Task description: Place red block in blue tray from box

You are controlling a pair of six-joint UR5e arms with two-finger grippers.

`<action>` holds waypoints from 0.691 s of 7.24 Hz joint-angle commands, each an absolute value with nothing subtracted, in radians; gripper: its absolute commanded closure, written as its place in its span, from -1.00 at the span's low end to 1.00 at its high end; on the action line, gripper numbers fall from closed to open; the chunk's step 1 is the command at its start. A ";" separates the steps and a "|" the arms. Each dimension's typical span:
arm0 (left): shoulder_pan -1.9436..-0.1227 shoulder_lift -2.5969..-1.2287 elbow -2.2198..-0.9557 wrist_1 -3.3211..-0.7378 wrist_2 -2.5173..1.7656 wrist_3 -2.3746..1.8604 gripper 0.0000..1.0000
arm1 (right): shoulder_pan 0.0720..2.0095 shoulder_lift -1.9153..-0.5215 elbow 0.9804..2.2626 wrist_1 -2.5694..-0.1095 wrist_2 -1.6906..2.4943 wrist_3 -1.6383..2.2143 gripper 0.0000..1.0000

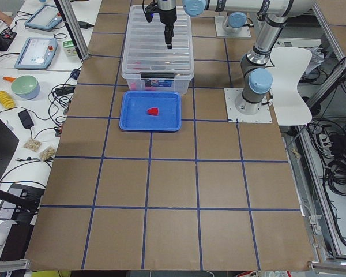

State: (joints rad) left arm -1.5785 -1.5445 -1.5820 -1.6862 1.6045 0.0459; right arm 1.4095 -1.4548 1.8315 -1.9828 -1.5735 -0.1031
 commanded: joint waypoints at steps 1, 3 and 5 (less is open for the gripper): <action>-1.588 -1.539 -1.589 -1.680 1.603 0.025 -1.00 | 1.411 -1.451 1.800 -1.985 -1.577 -0.116 -1.00; -1.577 -1.528 -1.580 -1.680 1.605 0.038 -1.00 | 1.408 -1.474 1.683 -1.868 -1.583 -0.109 -1.00; -1.575 -1.525 -1.588 -1.678 1.605 0.038 -1.00 | 1.408 -1.587 1.606 -1.643 -1.585 -0.104 -1.00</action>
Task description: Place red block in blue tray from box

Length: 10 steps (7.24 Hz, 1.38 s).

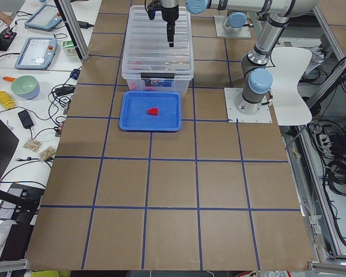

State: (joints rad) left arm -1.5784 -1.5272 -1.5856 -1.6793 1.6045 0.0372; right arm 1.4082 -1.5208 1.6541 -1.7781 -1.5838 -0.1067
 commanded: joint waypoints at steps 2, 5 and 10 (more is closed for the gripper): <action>-1.577 -1.525 -1.591 -1.678 1.606 0.038 -1.00 | 1.408 -1.695 1.604 -1.528 -1.585 -0.103 -1.00; -1.577 -1.525 -1.591 -1.678 1.614 0.037 -1.00 | 1.490 -1.692 1.609 -1.531 -1.568 0.002 -1.00; -1.578 -1.526 -1.589 -1.678 1.603 0.028 -1.00 | 1.617 -1.658 1.598 -1.539 -1.565 0.054 -1.00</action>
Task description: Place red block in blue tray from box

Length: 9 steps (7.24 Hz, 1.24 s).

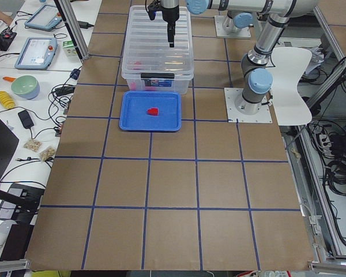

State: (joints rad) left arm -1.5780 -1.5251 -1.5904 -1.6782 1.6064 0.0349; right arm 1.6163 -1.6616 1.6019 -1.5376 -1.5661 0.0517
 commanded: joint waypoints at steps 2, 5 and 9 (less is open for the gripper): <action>-1.583 -1.526 -1.591 -1.677 1.606 0.020 -1.00 | 1.614 -1.614 1.556 -1.540 -1.534 0.054 -1.00; -1.585 -1.528 -1.591 -1.677 1.605 0.020 -1.00 | 1.614 -1.597 1.540 -1.539 -1.536 0.055 -1.00; -1.585 -1.529 -1.591 -1.677 1.605 0.020 -1.00 | 1.614 -1.597 1.539 -1.539 -1.540 0.054 -1.00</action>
